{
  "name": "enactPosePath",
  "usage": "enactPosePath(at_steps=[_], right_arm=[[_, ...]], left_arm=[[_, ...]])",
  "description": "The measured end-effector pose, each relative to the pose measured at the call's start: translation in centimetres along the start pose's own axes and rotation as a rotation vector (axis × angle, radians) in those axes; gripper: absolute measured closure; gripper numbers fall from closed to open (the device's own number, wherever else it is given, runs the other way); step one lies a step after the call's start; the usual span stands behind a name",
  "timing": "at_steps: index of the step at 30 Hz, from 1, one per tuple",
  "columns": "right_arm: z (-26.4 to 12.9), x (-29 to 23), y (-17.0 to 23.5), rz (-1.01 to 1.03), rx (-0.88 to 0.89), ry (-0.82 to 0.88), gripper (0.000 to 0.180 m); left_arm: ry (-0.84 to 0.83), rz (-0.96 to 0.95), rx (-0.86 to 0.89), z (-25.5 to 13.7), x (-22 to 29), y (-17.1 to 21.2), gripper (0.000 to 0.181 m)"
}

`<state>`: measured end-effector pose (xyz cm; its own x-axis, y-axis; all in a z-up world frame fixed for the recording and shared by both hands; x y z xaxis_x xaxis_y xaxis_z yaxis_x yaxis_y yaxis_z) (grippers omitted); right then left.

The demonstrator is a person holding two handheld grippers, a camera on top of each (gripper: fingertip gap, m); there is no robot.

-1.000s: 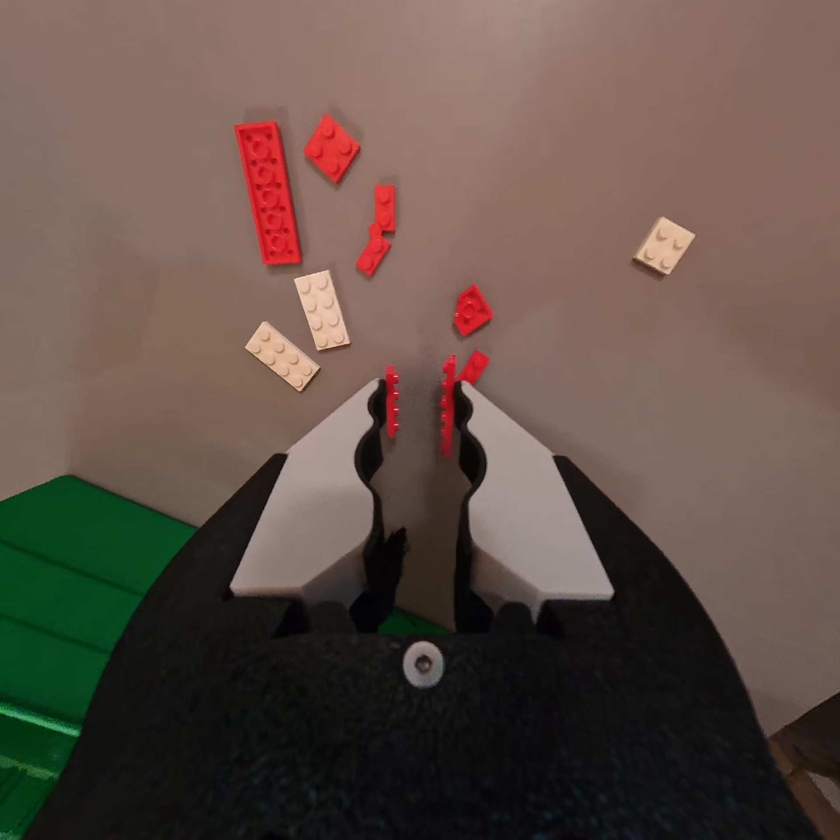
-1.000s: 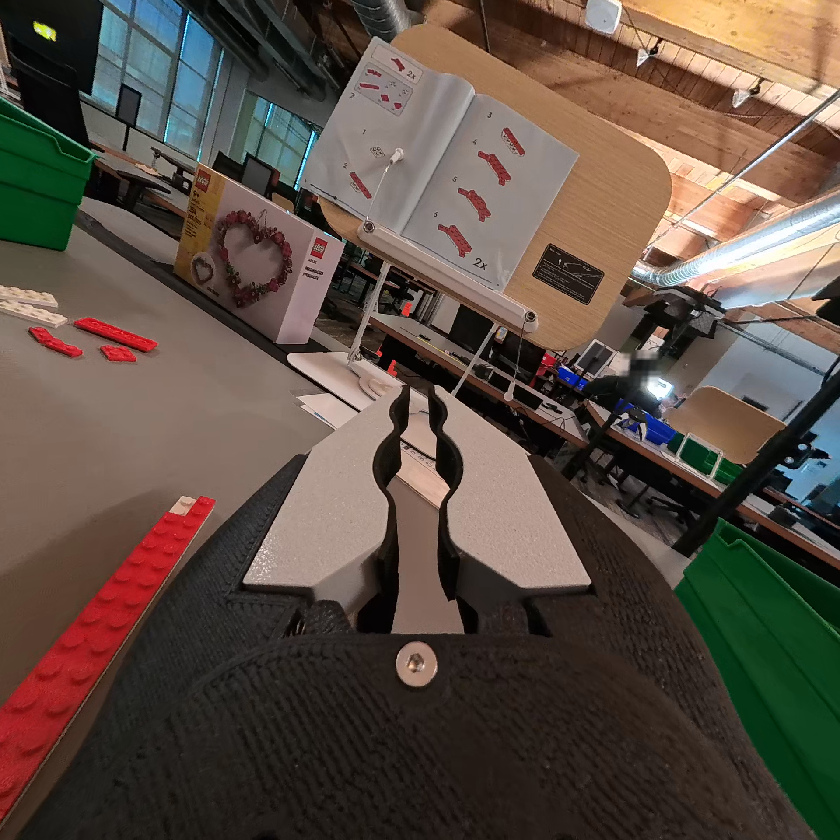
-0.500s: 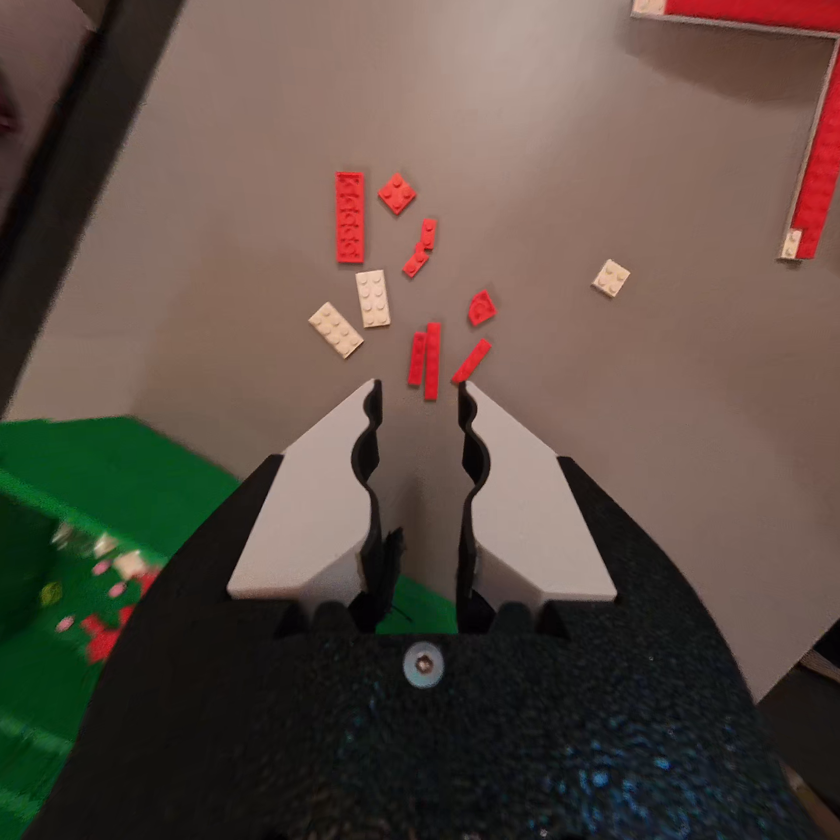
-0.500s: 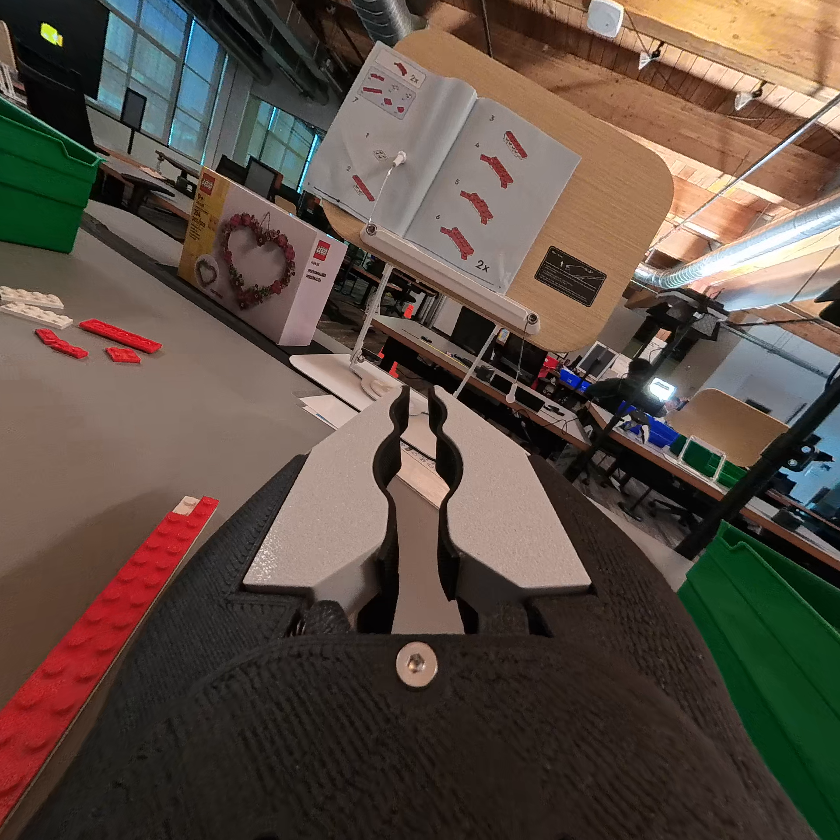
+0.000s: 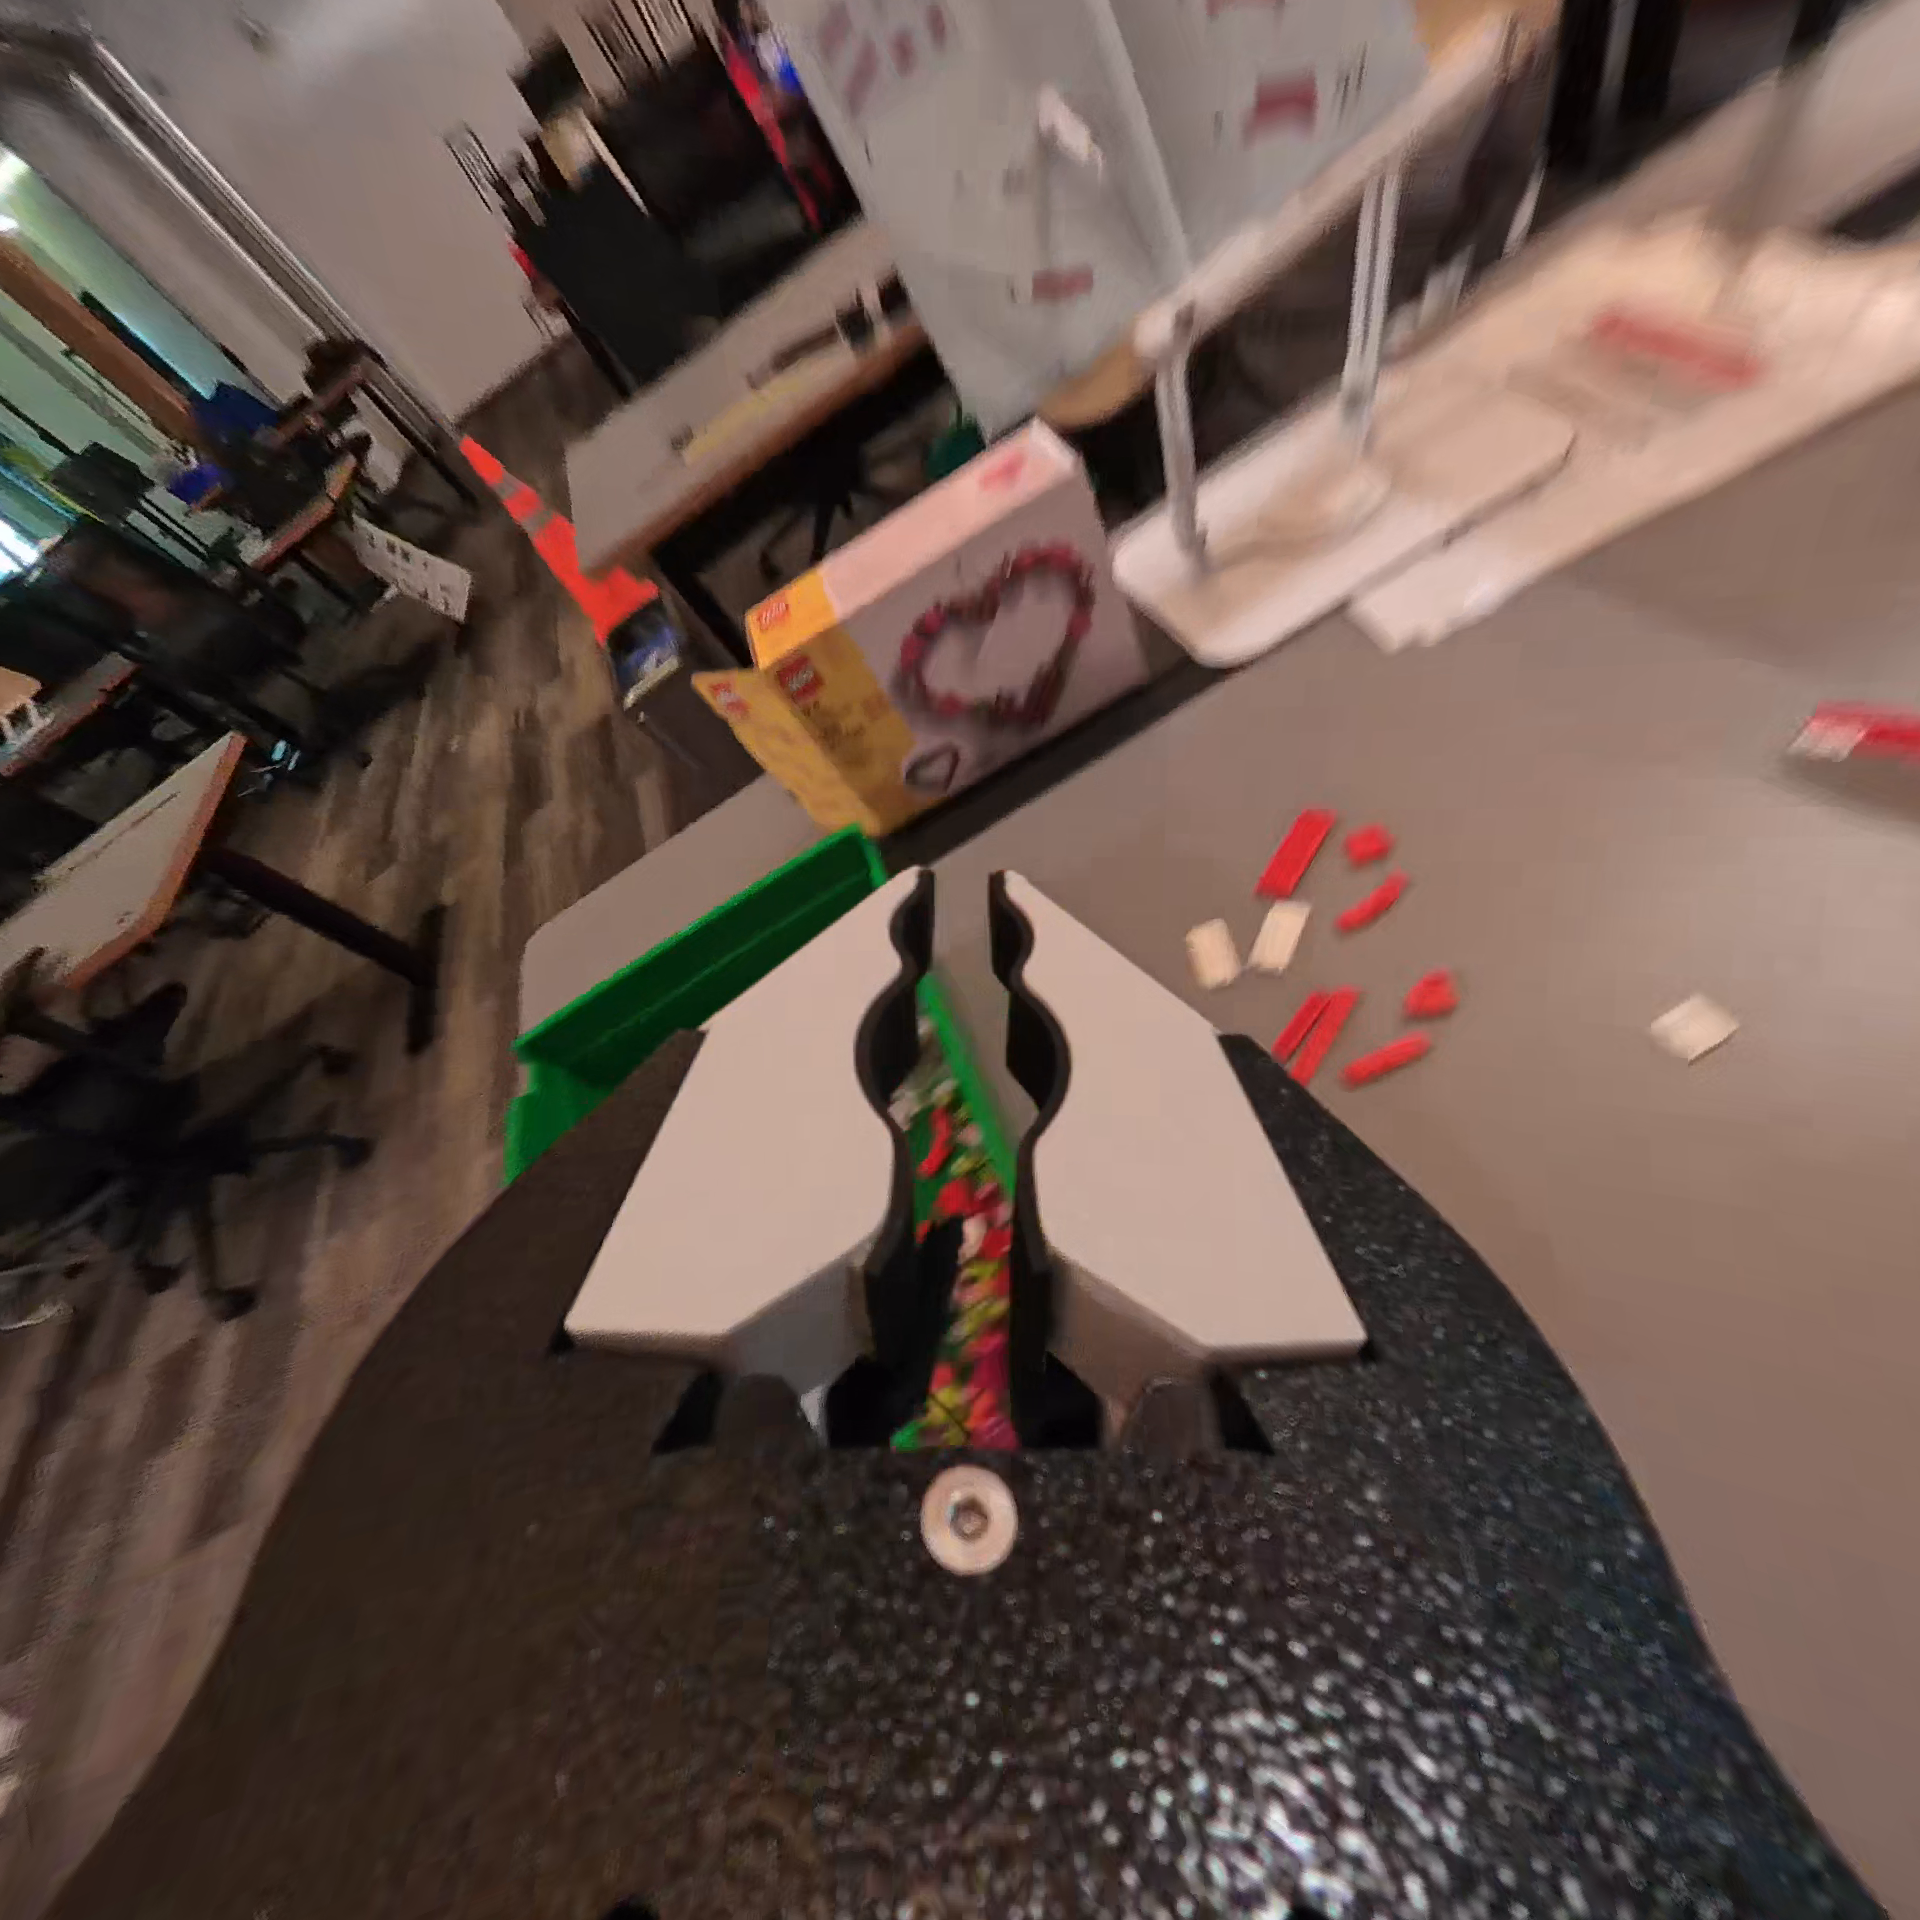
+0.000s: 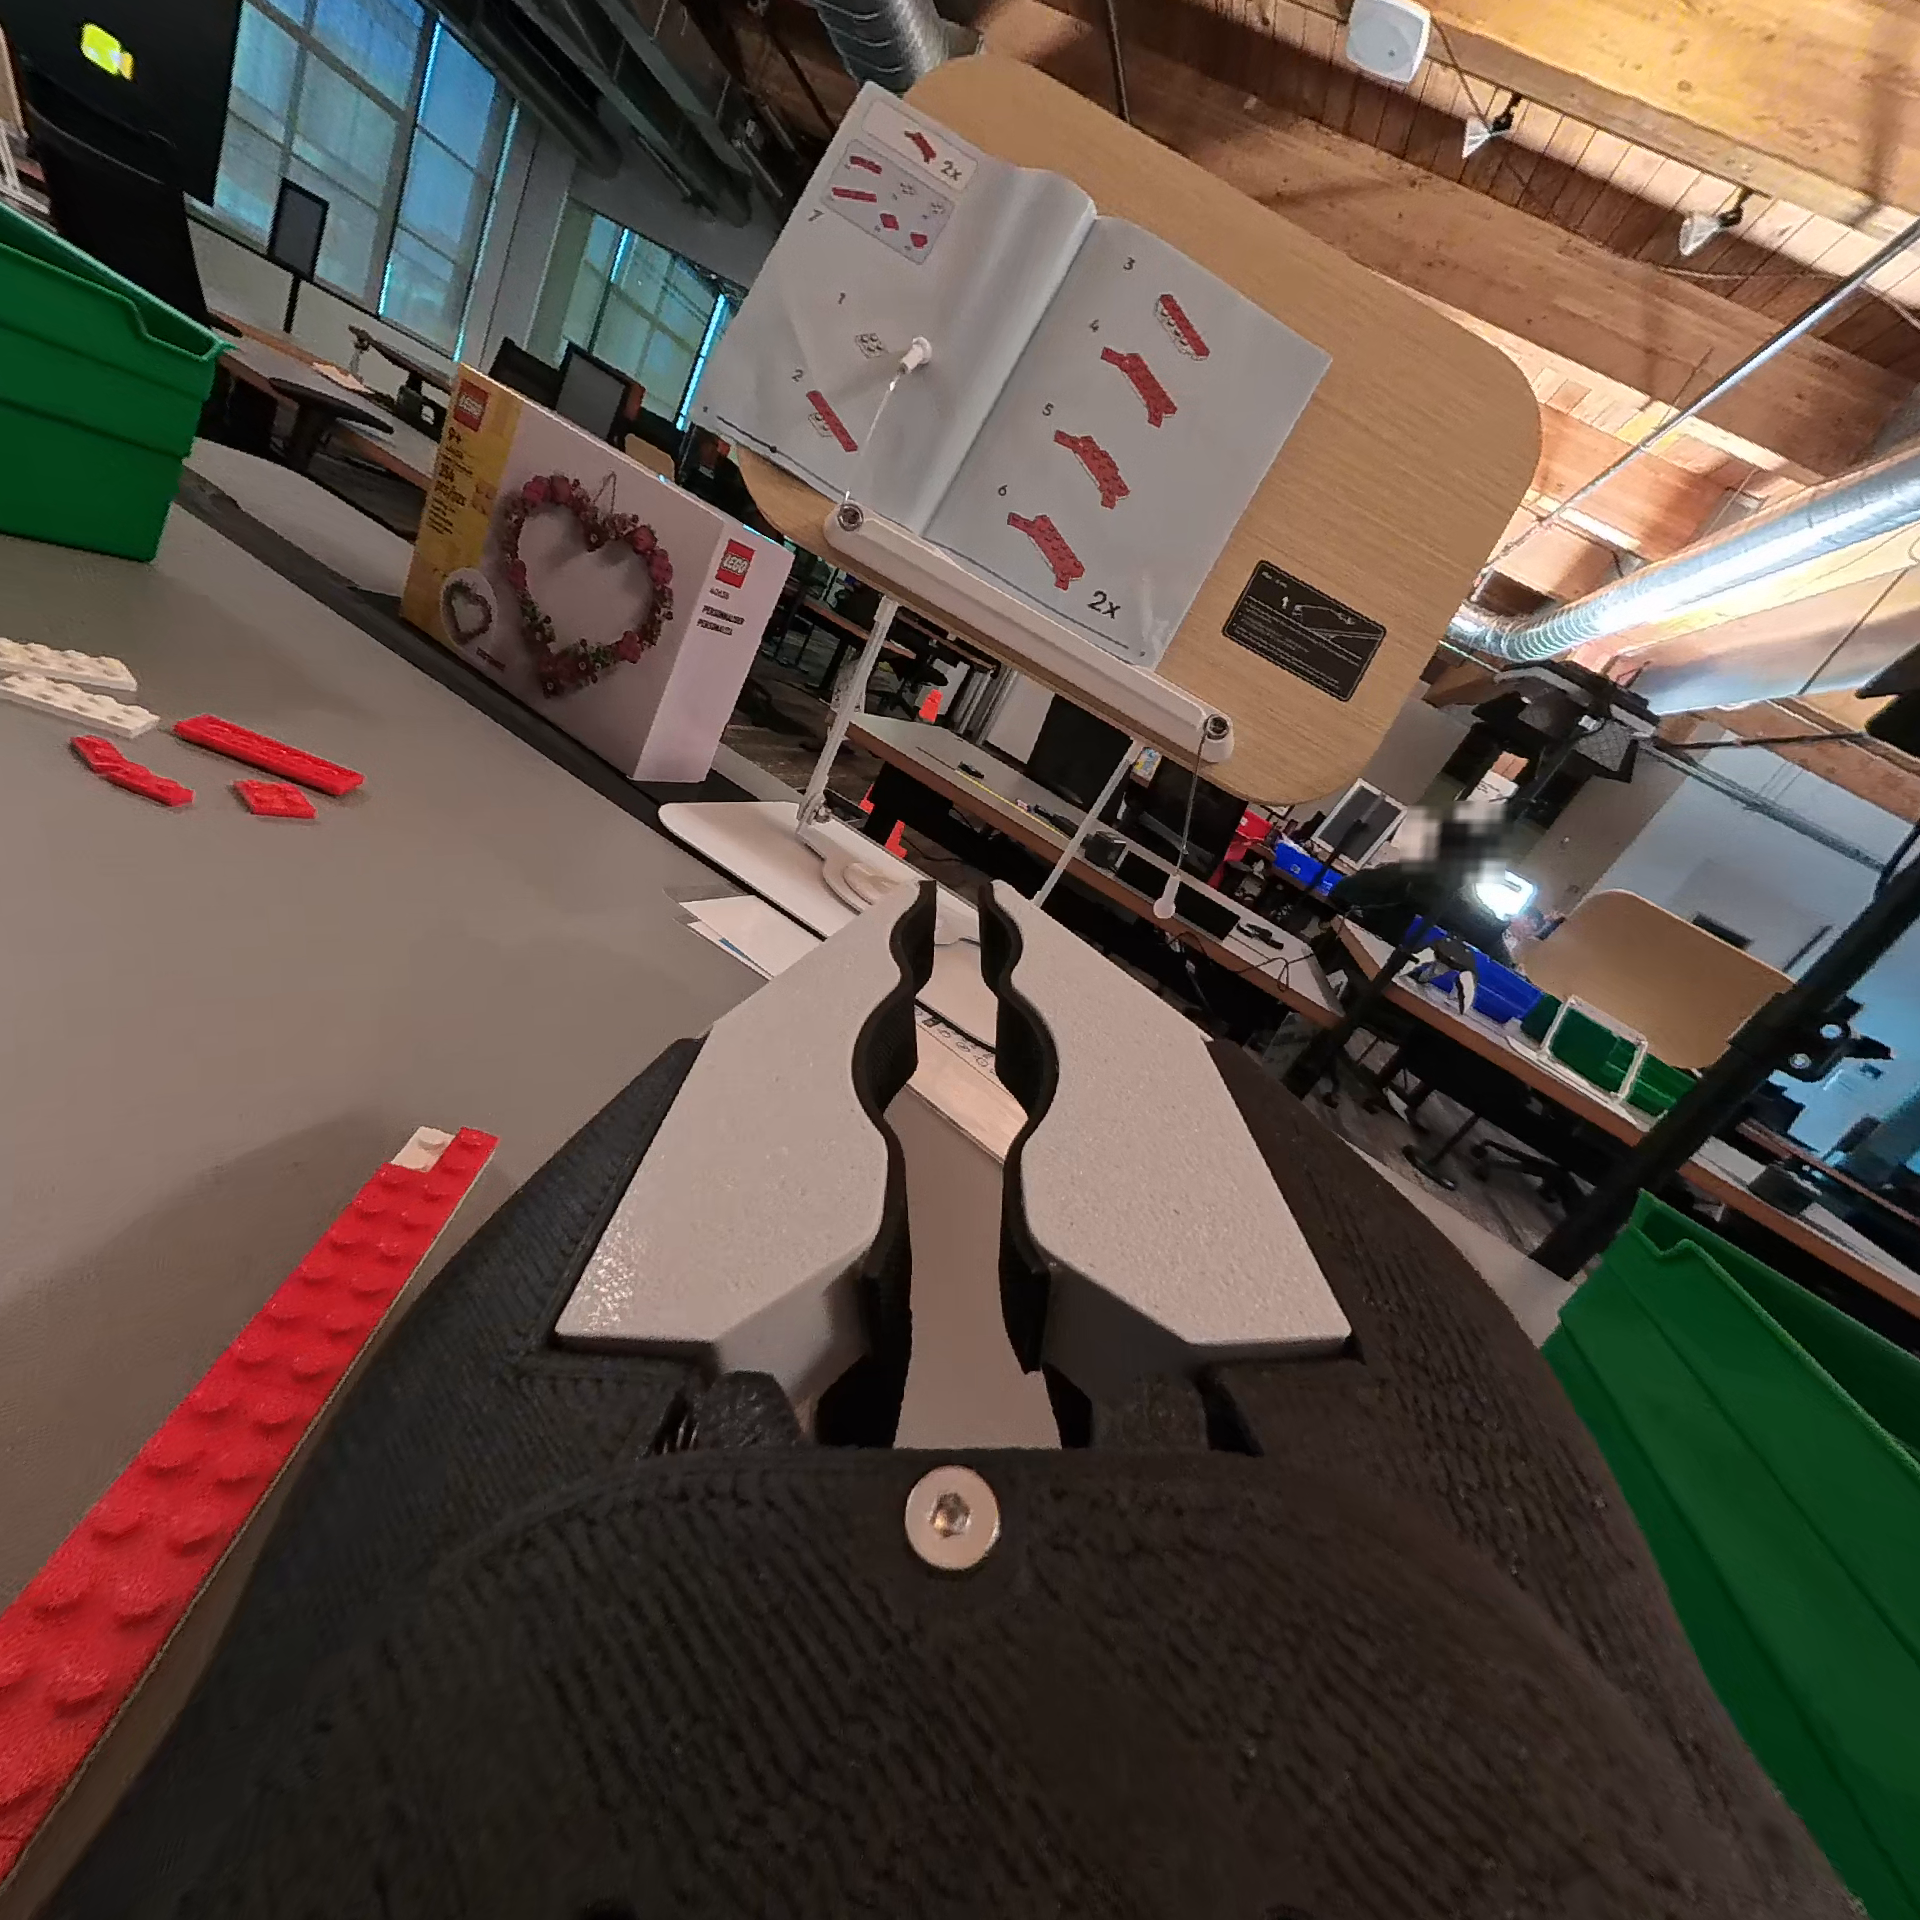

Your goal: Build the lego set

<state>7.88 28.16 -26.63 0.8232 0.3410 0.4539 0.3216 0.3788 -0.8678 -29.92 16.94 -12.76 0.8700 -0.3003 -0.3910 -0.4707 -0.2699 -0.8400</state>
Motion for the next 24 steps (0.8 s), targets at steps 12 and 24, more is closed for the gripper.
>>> enactPosePath(at_steps=[12,24], right_arm=[[0.0,-0.2,0.1,-0.01,-0.002,-0.008,0.174],[0.0,-1.5,-1.1,-0.074,0.03,-0.06,0.168]], left_arm=[[-0.097,-0.293,0.729,2.0,11.3,2.2,0.181],[-0.146,-0.015,0.639,6.5,11.2,5.8,0.181]])
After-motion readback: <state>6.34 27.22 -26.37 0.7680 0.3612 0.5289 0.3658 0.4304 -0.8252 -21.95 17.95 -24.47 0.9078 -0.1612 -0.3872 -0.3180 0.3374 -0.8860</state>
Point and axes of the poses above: each gripper's, where its closed fingertips meet, z out along the fingers, y out of its underside, x = y × z across the jaws, the point moved 4 cm from there along -z, back along the fingers, and after that the axes turned 4 degrees about y, right-handed, at the moved point
